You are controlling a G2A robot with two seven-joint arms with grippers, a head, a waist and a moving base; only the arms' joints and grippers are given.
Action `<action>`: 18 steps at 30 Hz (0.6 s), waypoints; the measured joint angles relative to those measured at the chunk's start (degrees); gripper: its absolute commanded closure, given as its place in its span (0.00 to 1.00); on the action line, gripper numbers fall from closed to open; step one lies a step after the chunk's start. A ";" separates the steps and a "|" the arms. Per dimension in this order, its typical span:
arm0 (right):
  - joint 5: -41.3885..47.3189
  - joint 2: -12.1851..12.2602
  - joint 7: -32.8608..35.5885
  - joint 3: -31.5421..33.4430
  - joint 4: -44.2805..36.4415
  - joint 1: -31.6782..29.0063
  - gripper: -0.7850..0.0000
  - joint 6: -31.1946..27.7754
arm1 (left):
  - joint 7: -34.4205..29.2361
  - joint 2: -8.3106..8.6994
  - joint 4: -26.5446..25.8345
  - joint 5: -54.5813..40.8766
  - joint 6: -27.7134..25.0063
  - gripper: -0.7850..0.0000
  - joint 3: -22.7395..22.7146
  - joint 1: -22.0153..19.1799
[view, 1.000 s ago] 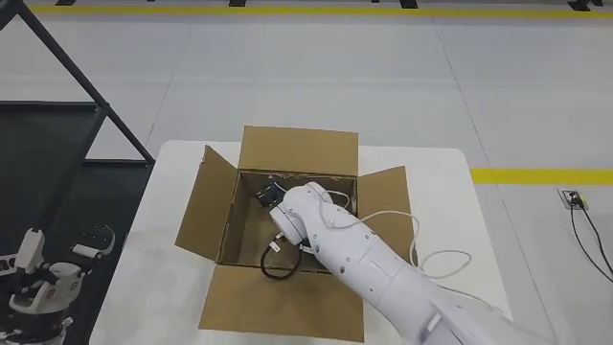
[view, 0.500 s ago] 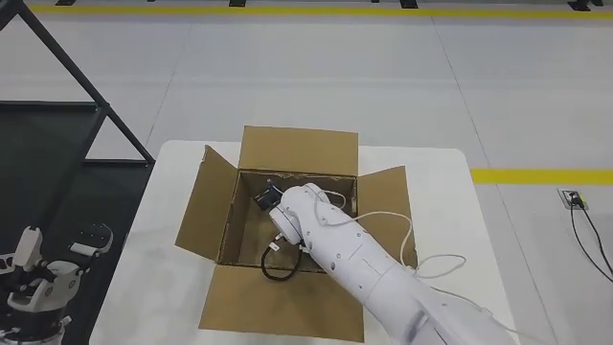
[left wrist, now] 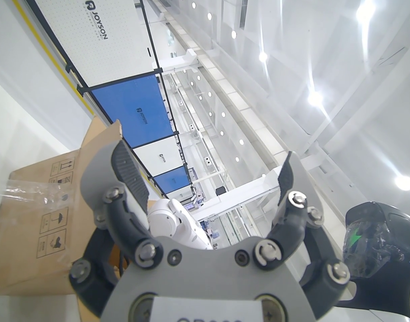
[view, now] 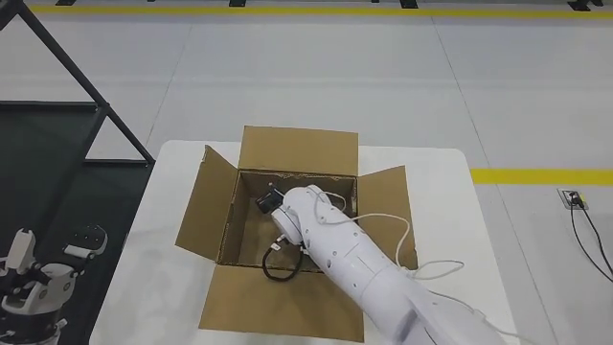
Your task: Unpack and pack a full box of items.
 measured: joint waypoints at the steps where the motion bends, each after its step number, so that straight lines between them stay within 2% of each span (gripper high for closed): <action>1: 0.00 -0.14 -0.10 0.05 0.33 0.04 0.64 -0.10 | 0.03 -0.03 -0.04 0.00 0.01 0.00 -0.05 0.01; 3: 0.05 -0.45 -0.31 0.17 1.09 0.10 0.68 -0.38 | -0.02 -0.09 -0.17 0.07 0.01 0.00 -0.18 0.04; 5: 0.12 -0.74 -0.49 0.31 1.79 0.14 0.84 -0.60 | -0.13 -0.15 -0.29 0.13 -0.01 0.00 -0.31 0.09; 8: 0.15 -1.14 -0.63 0.49 2.64 0.23 1.00 -0.76 | -0.21 -0.25 -0.38 0.16 -0.06 0.00 -0.43 0.19; 18: 0.24 -1.88 -1.85 1.46 4.32 1.29 1.00 -1.65 | -0.40 -0.57 -0.42 0.14 -0.21 0.00 -0.54 0.23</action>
